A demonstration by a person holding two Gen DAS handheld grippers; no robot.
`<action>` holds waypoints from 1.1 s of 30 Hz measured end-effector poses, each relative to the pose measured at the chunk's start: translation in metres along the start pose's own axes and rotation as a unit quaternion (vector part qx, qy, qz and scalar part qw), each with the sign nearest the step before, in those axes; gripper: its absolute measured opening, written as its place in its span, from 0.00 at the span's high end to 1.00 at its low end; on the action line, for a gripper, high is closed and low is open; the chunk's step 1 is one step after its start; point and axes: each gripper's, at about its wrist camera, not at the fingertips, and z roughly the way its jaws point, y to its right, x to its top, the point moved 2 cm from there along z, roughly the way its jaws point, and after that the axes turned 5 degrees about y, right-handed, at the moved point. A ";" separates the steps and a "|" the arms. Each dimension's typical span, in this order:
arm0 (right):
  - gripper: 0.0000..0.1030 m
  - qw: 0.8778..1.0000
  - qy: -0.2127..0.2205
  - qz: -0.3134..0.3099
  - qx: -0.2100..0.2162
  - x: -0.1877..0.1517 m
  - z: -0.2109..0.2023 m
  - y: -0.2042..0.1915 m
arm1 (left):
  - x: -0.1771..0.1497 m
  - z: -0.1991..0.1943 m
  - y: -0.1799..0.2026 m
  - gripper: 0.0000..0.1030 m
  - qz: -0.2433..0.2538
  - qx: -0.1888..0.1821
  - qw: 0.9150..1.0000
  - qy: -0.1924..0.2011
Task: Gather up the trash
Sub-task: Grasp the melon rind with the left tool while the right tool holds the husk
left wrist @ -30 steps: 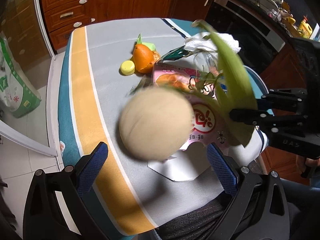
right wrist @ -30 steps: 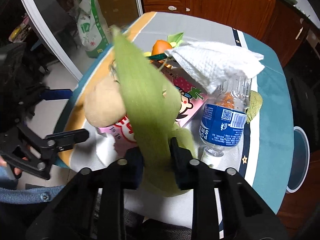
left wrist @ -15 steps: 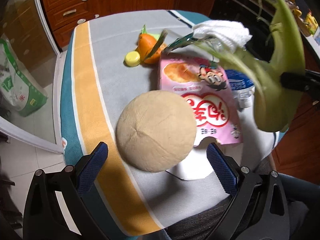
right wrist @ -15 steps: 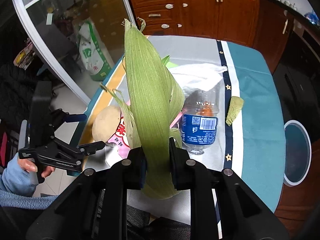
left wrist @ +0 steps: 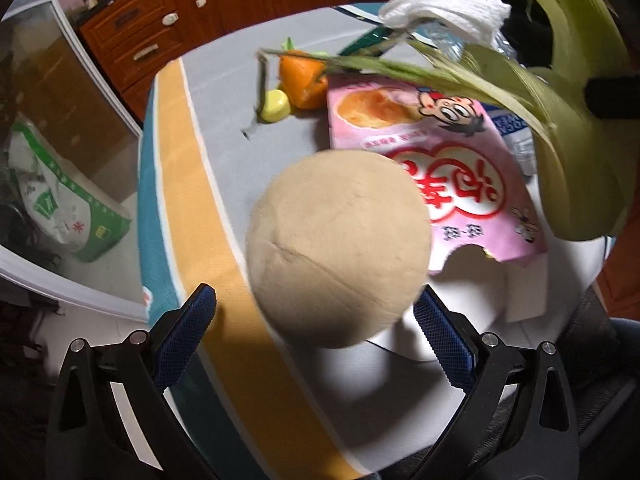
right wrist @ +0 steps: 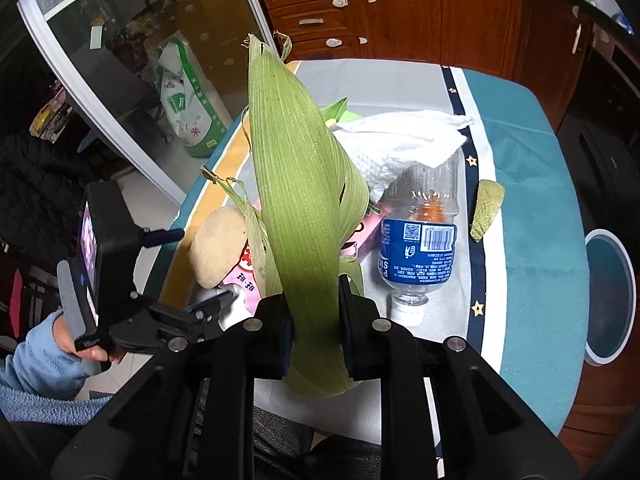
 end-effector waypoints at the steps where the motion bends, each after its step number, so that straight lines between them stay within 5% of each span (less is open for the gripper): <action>1: 0.83 1.000 -0.001 0.000 -0.001 0.000 0.000 0.000 | 0.000 -0.002 -0.004 0.04 -0.001 -0.002 1.000 0.007; 20: 0.82 1.000 -0.013 -0.013 0.001 0.010 0.011 -0.017 | -0.026 -0.018 -0.034 0.07 -0.008 -0.019 1.000 0.012; 23: 0.82 1.000 -0.013 -0.016 0.002 0.011 0.012 -0.019 | -0.023 -0.021 -0.037 0.29 -0.028 -0.034 0.999 0.021; 25: 0.82 1.000 -0.012 -0.018 0.002 0.012 0.011 -0.020 | -0.019 -0.025 -0.036 0.56 -0.035 -0.049 0.998 0.029; 33: 0.82 1.000 -0.009 -0.005 0.001 0.012 0.013 -0.015 | 0.002 -0.034 -0.040 0.78 -0.056 -0.014 0.996 0.071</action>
